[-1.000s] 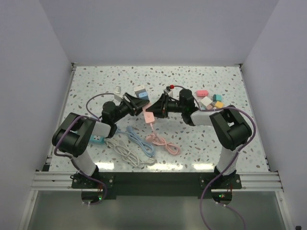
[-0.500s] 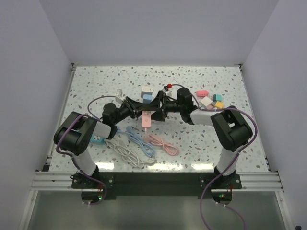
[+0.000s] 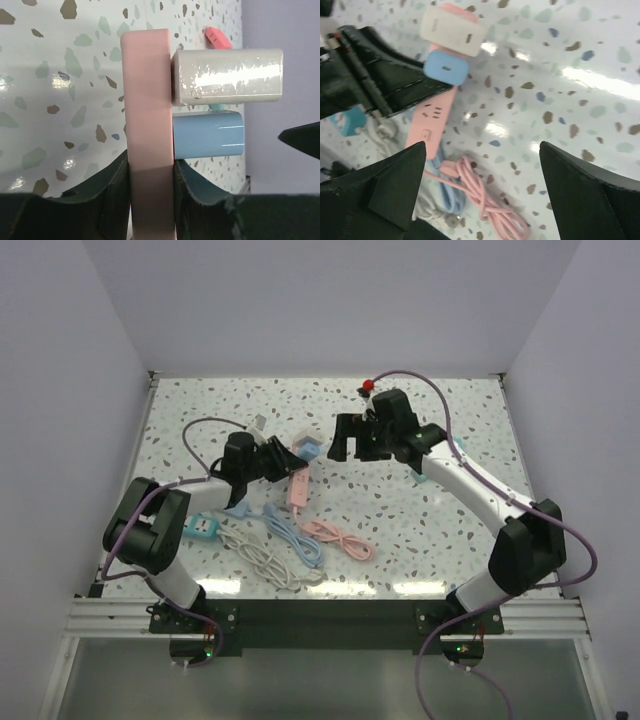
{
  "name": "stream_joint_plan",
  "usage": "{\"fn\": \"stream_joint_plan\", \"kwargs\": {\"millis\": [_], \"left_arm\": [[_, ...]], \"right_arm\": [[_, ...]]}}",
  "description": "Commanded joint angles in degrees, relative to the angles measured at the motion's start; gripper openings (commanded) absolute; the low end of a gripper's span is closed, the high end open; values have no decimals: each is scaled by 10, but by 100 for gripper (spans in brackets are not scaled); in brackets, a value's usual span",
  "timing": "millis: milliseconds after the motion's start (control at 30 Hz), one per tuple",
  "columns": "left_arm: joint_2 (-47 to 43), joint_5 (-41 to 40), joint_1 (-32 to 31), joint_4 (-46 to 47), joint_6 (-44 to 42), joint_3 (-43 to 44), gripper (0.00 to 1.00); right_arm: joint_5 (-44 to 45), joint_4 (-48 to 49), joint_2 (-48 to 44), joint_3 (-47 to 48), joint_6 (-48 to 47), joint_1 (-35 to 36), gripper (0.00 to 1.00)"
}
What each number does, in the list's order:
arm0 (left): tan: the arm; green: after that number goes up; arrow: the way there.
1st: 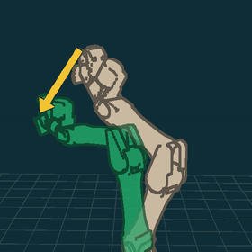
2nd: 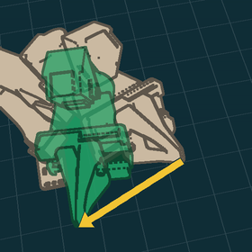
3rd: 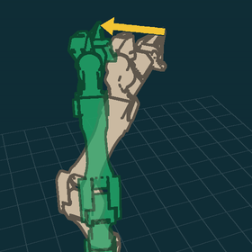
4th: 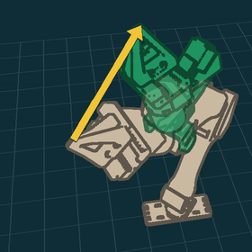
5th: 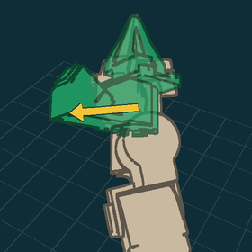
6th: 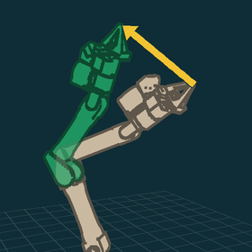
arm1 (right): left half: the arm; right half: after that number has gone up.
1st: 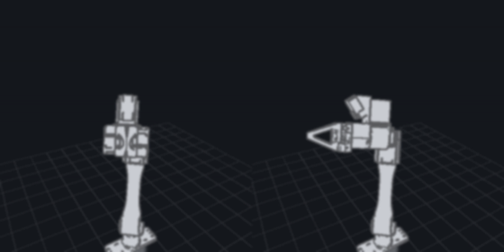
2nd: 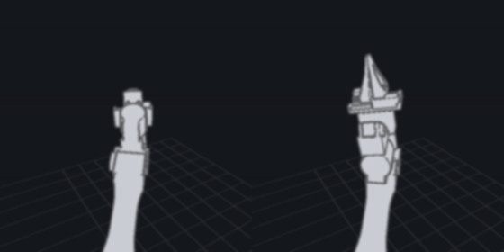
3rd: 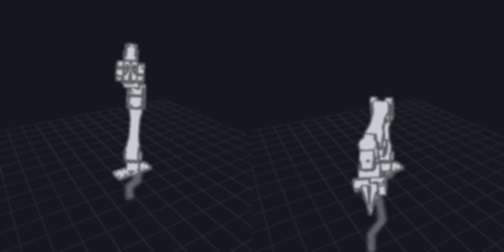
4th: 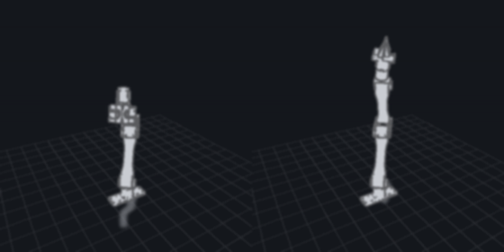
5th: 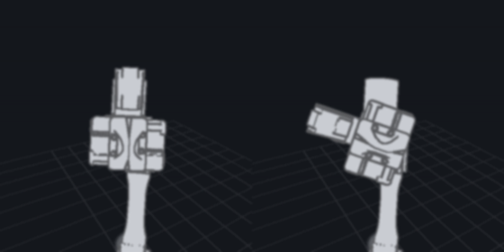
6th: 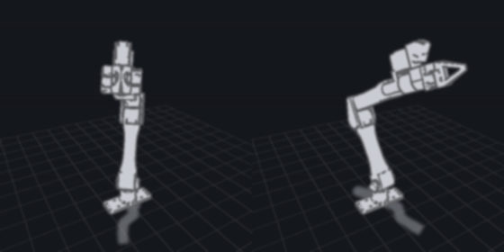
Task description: Pull the plug off the socket
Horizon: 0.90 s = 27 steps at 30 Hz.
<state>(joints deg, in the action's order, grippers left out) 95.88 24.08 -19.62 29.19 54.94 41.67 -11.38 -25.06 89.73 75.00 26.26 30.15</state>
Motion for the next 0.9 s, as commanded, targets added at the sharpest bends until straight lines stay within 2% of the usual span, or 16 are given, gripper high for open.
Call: {"fn": "stream_joint_plan", "kwargs": {"millis": [0,67,100,200,233,300,333,367,400,500,567,667,867], "left_arm": [[-39,-49,-10,-86,-120,37,0],[-41,-58,-14,-94,-128,37,0],[-41,-63,-17,-97,-131,38,0],[-41,-68,-30,-92,-132,39,0],[-42,-68,-34,-91,-129,38,0],[-43,-70,-38,-85,-124,38,0],[-44,-70,-42,-84,-120,38,0],[-46,-69,-44,-80,-118,39,0],[-46,-68,-45,-79,-117,39,0],[-46,-70,-49,-80,-112,47,0],[-44,-70,-51,-79,-108,51,0],[-44,-70,-54,-79,-101,56,0],[-49,-73,-59,-79,-95,61,0]], "right_arm": [[115,-104,23,15,-45,-18,99],[60,-131,55,41,-61,-19,99],[4,-124,62,37,-50,-20,98],[-91,6,45,-28,19,-19,97],[-102,63,41,-41,40,-19,83],[-121,116,28,-71,95,-19,70],[-130,147,26,-77,119,-19,53],[-132,151,32,-78,125,-18,51],[-138,153,35,-76,127,-18,52],[-141,175,45,-84,150,-17,64],[-137,207,48,-99,179,-18,82],[-119,238,62,-111,217,-11,89],[-52,247,71,-106,237,16,88]]}}
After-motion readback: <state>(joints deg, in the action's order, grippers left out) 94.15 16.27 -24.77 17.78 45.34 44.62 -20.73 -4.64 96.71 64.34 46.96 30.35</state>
